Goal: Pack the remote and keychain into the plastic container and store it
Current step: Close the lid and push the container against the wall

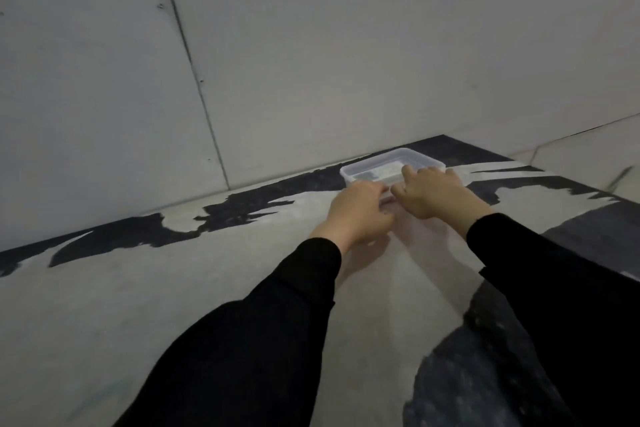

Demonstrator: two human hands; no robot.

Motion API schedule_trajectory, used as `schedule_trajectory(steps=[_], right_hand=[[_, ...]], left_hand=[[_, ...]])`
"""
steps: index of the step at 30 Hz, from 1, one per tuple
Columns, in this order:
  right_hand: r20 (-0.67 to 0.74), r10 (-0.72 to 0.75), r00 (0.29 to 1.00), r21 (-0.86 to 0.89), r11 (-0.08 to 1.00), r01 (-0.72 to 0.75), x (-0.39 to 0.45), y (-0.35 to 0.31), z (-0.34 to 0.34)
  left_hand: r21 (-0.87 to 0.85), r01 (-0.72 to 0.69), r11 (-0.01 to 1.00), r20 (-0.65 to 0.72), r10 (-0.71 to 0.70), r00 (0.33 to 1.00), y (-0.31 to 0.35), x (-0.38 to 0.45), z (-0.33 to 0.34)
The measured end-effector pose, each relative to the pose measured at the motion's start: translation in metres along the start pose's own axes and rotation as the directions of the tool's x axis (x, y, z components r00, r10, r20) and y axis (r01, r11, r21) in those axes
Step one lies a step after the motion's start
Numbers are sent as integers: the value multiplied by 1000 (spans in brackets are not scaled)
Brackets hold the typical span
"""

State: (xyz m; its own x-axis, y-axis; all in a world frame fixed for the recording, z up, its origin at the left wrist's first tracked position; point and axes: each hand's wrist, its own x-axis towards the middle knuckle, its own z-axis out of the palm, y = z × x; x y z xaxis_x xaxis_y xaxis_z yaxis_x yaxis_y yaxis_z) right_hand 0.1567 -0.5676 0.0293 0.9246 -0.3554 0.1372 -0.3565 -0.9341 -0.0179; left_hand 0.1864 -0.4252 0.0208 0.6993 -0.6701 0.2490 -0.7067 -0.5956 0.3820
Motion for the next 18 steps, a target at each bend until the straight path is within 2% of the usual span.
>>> schedule_trajectory(steps=[4,7,11,14,16,18], right_hand=[[30,19,999,-68,998,-17,41,21,4],[36,43,998,-171,985,-37,65,29,6],[27,81,996,-218,973,-73,91,41,11],[-61,53,997,-411,909,-73,102,43,21],[-72,51,996,-409,909,-76,105,45,26],[-59,69,996,-302,950,-84,104,47,29]], left_hand=[[65,-11,998,31,9,999,4,55,15],[61,-41,997,16,40,999,5,83,22],[81,-80,994,5,80,997,6,108,33],[115,-96,989,-1,97,995,9,124,39],[121,-105,987,10,105,994,10,127,42],[130,-125,984,70,117,991,8,127,39]])
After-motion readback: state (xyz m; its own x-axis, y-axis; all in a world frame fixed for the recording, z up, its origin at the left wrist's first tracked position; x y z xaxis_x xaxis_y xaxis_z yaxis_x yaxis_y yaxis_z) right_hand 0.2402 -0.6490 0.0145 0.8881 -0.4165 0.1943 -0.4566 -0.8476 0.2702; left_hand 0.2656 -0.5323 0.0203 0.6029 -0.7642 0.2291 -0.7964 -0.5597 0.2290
